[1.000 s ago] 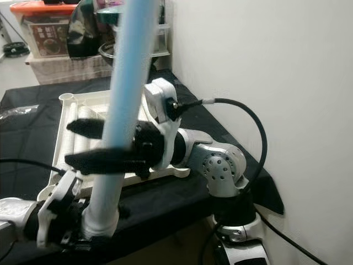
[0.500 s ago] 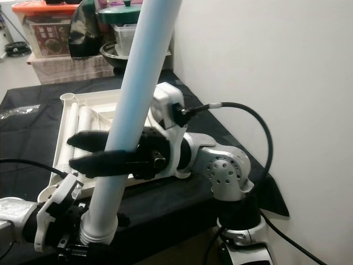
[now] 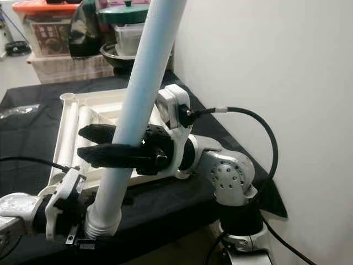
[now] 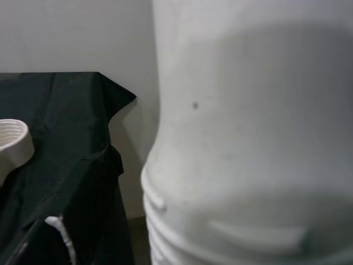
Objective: Building children table
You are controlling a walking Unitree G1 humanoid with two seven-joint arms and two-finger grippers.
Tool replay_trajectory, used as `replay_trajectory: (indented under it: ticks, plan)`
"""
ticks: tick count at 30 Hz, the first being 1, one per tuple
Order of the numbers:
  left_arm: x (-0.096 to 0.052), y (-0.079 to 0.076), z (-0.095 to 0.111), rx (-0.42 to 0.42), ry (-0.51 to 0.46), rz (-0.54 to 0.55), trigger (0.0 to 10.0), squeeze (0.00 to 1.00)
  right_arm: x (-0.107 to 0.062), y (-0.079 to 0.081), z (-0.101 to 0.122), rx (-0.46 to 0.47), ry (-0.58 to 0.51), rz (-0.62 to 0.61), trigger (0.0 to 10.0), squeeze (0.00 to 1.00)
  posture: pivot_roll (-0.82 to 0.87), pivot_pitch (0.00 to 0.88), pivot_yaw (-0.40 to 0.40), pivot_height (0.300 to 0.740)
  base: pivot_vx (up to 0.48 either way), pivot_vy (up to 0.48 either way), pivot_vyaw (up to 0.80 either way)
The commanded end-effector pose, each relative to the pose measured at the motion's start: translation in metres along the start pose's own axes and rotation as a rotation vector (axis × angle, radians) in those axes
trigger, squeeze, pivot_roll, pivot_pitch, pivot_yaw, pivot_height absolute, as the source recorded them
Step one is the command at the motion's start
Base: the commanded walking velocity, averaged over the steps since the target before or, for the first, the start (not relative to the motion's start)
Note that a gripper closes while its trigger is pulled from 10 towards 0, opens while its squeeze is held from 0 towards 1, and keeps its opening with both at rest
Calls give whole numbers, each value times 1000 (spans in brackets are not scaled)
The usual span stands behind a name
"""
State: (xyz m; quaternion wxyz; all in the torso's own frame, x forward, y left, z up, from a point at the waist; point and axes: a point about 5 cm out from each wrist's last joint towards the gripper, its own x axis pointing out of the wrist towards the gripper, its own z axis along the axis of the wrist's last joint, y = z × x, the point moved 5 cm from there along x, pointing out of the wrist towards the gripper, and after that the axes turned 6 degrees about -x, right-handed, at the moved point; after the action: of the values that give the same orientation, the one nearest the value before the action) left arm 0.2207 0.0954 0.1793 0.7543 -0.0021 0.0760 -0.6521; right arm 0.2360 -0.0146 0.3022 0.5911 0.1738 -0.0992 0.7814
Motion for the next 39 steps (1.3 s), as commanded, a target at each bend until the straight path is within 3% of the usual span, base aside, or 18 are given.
replay_trajectory:
  ticks: [1, 7, 8, 9, 10, 11, 12, 14, 17, 18, 21, 24, 28, 31, 32, 35, 39]
  plan:
    - [-15, 13, 2, -1, 14, 94, 10000, 1000, 7, 9, -3, 33, -18, 84, 0, 0, 4, 0, -13, 740, 0, 0, 0]
    - [-25, 14, 11, 27, 11, 116, 10000, 1000, 2, 0, -3, -7, 7, 25, 0, 0, 6, 0, -14, 740, 0, 0, 0]
    - [-29, 17, 14, 42, 9, 141, 10000, 1000, -2, -9, -3, -29, 17, -20, 0, 0, 4, 0, -13, 740, 0, 0, 0]
    - [-40, 19, 16, 60, 10, 175, 10000, 475, -11, -25, -2, -71, 44, -107, 0, 0, 7, 0, -18, 740, 0, 0, 0]
    - [-40, 19, 16, 60, 10, 175, 10000, 475, -11, -25, -2, -71, 44, -107, 0, 0, 7, 0, -18, 740, 0, 0, 0]
    - [-50, 22, 17, 75, 14, 215, 10000, 0, -22, -40, -1, -107, 73, -190, 0, 0, 12, 0, -21, 740, 0, 0, 0]
    - [-50, 22, 17, 75, 14, 215, 10000, 0, -22, -40, -1, -107, 73, -190, 0, 0, 12, 0, -21, 740, 0, 0, 0]
    - [-70, 25, 24, 106, -6, 306, 10000, 0, -48, -68, 6, -199, 142, -370, 0, 0, 18, 0, -28, 740, 0, 0, 0]
    - [-76, 26, 27, 112, -18, 339, 10000, 0, -56, -76, 9, -229, 165, -425, 0, 0, 20, 0, -28, 740, 0, 0, 0]
    - [-88, 34, 31, 134, -60, 453, 10000, 0, -78, -101, 13, -314, 231, -612, 0, 0, 23, 0, -32, 740, 0, 0, 0]
    - [-92, 37, 33, 142, -77, 496, 10000, 0, -85, -109, 15, -336, 241, -676, 0, 0, 23, 0, -32, 740, 0, 0, 0]
    - [-110, 68, 23, 93, -145, 779, 10000, 0, -105, -124, 5, -420, 335, -820, 0, 0, 26, 0, -37, 740, 0, 0, 0]
    - [-113, 79, 10, 70, -144, 900, 10000, 0, -112, -124, -11, -467, 436, -824, 0, 0, 31, 0, -37, 740, 0, 0, 0]
    - [-111, 79, 6, 52, -153, 923, 10000, 0, -117, -123, -25, -491, 523, -793, 0, 0, 29, 0, -32, 740, 0, 0, 0]
    - [-108, 81, 4, 23, -190, 947, 10000, 0, -126, -124, -33, -498, 575, -803, 0, 0, 30, 0, -32, 740, 0, 0, 0]
    - [-106, 84, 4, 0, -221, 963, 10000, 0, -133, -126, -36, -507, 600, -820, 0, 0, 30, 0, -32, 740, 0, 0, 0]
    - [-92, 83, -1, -4, -226, 961, 10000, 0, -148, -132, -31, -543, 608, -890, 0, 0, 25, 0, -30, 740, 0, 0, 0]
